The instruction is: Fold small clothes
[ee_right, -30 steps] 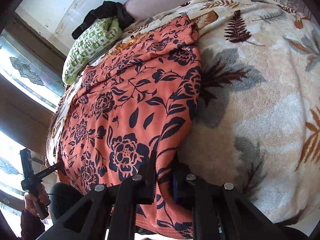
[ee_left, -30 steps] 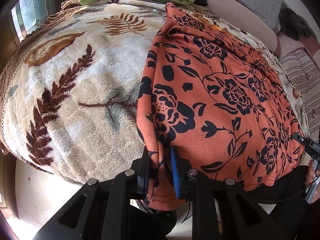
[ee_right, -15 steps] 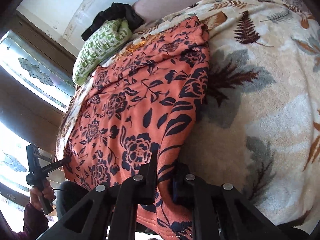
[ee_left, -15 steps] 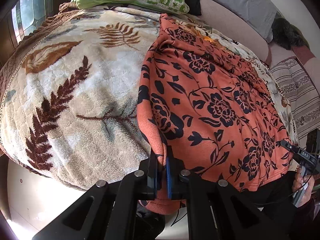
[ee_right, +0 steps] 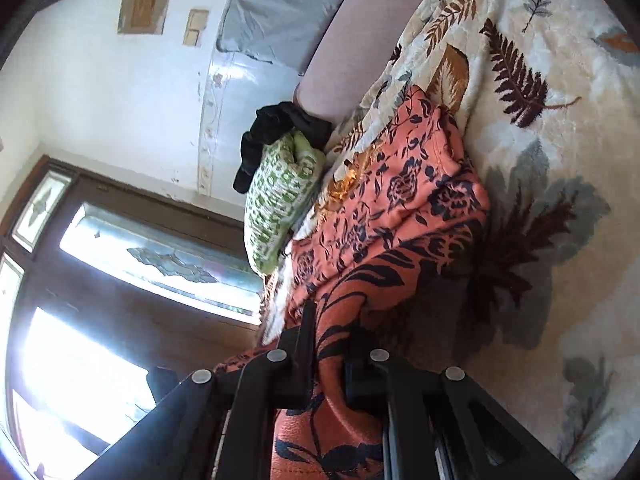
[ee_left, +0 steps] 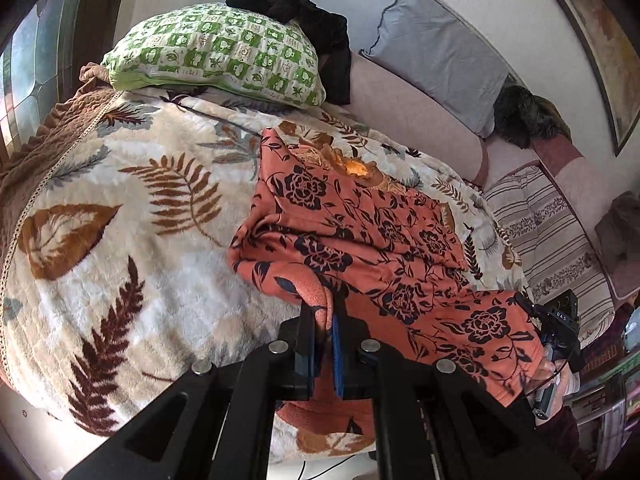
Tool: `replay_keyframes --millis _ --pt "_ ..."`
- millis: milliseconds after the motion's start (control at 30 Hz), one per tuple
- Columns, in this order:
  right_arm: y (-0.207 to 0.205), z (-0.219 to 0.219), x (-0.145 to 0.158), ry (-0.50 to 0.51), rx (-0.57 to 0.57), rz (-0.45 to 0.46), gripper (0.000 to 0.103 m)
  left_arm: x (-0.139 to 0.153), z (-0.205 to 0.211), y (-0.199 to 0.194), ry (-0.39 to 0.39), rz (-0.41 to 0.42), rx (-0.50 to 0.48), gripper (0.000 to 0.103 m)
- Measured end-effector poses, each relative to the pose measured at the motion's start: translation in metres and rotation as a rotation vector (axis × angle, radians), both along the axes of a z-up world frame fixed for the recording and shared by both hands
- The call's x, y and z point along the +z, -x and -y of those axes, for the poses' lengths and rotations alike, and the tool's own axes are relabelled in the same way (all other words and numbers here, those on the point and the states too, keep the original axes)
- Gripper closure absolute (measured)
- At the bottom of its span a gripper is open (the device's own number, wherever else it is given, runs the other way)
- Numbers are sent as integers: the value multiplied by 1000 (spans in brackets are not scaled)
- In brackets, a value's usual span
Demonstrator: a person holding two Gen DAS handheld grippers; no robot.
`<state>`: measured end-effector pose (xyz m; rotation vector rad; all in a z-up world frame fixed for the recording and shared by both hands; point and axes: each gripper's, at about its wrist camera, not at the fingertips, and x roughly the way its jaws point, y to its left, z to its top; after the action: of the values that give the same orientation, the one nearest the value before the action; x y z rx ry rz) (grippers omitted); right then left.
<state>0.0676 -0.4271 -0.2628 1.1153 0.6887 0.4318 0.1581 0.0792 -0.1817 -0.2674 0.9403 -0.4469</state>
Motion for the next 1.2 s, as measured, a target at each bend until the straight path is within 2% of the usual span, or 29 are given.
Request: replay_keyframes --millis 100,167,333,433,500,533,567,633,667,700,733,800,833,867,933,1000,1067,1100,1167,1200 --pt "-42 15 3 -43 -47 -13 92 1 6 -46 7 -10 12 96" --pt "-78 24 3 -36 -83 -35 92 -1 10 -85 15 -19 34 96" --pt "-178 49 -31 -79 -190 -141 91 -30 21 -190 32 -77 127 96" --pt "-232 58 -64 -167 -229 -225 85 -68 22 -240 93 -144 215 95" --pt "-256 60 -87 -194 -251 -296 66 -97 17 -257 151 -203 284 95" --pt "-263 62 -94 -219 -263 -293 65 -106 15 -262 177 -216 295 95" --pt "-267 65 -97 -240 -266 -273 64 -111 13 -262 200 -206 302 95" --pt "-269 74 -96 -290 -249 -209 41 -106 10 -254 232 -138 295 94" --pt "-265 81 -92 -309 -257 -168 24 -100 7 -249 240 -102 295 93" --pt "-257 90 -86 -297 -291 -151 16 -93 5 -242 250 -66 306 93" --pt "-248 98 -79 -277 -327 -146 16 -84 2 -235 254 -23 327 91" --pt "-232 109 -65 -258 -345 -114 16 -59 -5 -222 228 91 401 75" --pt "-225 112 -55 -243 -341 -100 16 -47 -7 -212 209 134 443 58" --pt "-220 111 -44 -196 -327 -102 16 -36 -9 -201 182 165 485 47" --pt "-214 93 -19 -41 -250 -103 18 -21 1 -180 89 176 516 45" --pt "-214 58 -1 160 -132 -112 27 -21 18 -163 16 159 481 45" --pt "-217 7 8 368 -7 -126 32 -34 32 -148 -56 110 467 45" --pt "-220 -22 8 459 63 -132 40 -42 39 -145 -81 71 449 45" --pt "-227 -80 -2 611 206 -149 51 -61 50 -142 -103 16 400 45" --pt "-231 -107 -8 667 267 -156 52 -66 53 -143 -115 -8 381 45"
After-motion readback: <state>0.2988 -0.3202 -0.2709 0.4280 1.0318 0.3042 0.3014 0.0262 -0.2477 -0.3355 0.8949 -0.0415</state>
